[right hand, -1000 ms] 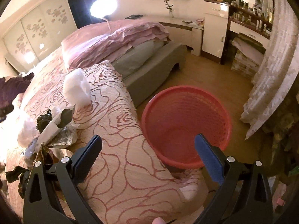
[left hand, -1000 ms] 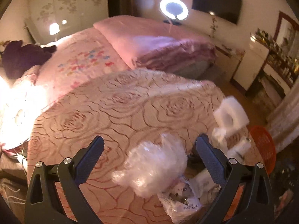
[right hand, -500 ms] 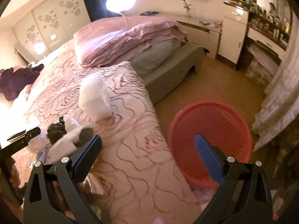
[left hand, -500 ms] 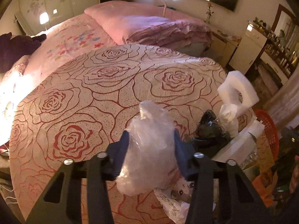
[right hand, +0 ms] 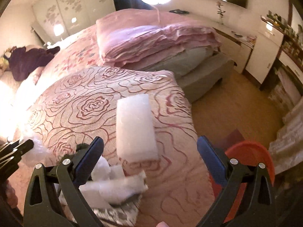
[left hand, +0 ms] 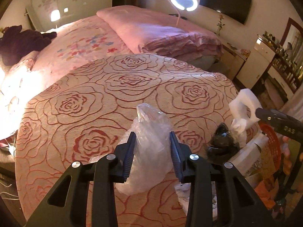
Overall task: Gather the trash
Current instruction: 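Grasp the clear plastic bag with the left tool while the right tool grasps the white foam block, then carry the plastic bag and foam block over the red wastebasket with both tools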
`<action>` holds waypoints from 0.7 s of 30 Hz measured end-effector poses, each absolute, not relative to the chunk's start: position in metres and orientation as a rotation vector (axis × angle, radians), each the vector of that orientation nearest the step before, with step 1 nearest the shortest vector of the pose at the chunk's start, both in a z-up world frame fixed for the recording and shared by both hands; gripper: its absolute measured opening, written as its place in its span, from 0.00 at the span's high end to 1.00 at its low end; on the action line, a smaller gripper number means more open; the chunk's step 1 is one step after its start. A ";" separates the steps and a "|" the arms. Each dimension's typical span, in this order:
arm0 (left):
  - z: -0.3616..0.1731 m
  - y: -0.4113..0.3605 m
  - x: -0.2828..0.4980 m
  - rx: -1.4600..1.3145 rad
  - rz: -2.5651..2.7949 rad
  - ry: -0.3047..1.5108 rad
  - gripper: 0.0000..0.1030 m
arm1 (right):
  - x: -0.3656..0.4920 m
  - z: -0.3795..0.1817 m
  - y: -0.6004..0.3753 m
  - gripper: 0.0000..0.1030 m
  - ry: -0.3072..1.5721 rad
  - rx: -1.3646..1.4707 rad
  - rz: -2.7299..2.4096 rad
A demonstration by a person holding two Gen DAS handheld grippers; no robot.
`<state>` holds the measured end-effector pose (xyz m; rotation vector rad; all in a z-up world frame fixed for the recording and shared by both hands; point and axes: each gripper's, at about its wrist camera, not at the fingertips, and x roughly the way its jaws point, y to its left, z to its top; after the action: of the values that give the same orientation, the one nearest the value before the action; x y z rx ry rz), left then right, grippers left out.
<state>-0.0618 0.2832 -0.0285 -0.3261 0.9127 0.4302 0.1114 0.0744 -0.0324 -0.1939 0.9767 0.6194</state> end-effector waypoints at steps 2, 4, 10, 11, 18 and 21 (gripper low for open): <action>-0.029 0.285 -0.063 -0.330 0.434 0.912 0.67 | 0.115 -0.038 0.085 0.29 0.998 -0.213 0.640; -0.029 0.287 -0.065 -0.334 0.436 0.912 0.67 | 0.116 -0.043 0.090 0.40 1.024 -0.225 0.653; -0.028 0.285 -0.067 -0.332 0.441 0.909 0.67 | 0.117 -0.050 0.091 0.58 1.032 -0.225 0.647; -0.028 0.285 -0.067 -0.331 0.441 0.909 0.67 | 0.117 -0.049 0.090 0.58 1.025 -0.220 0.649; -0.016 0.274 -0.065 -0.307 0.424 0.887 0.67 | 0.114 -0.033 0.077 0.59 0.979 -0.180 0.650; -0.009 0.269 -0.063 -0.294 0.414 0.876 0.67 | 0.110 -0.019 0.063 0.59 0.941 -0.161 0.633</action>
<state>-0.0630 0.2686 -0.0095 -0.2936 0.8765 0.4142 0.1104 0.0634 -0.0192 -0.1612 0.9410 0.6334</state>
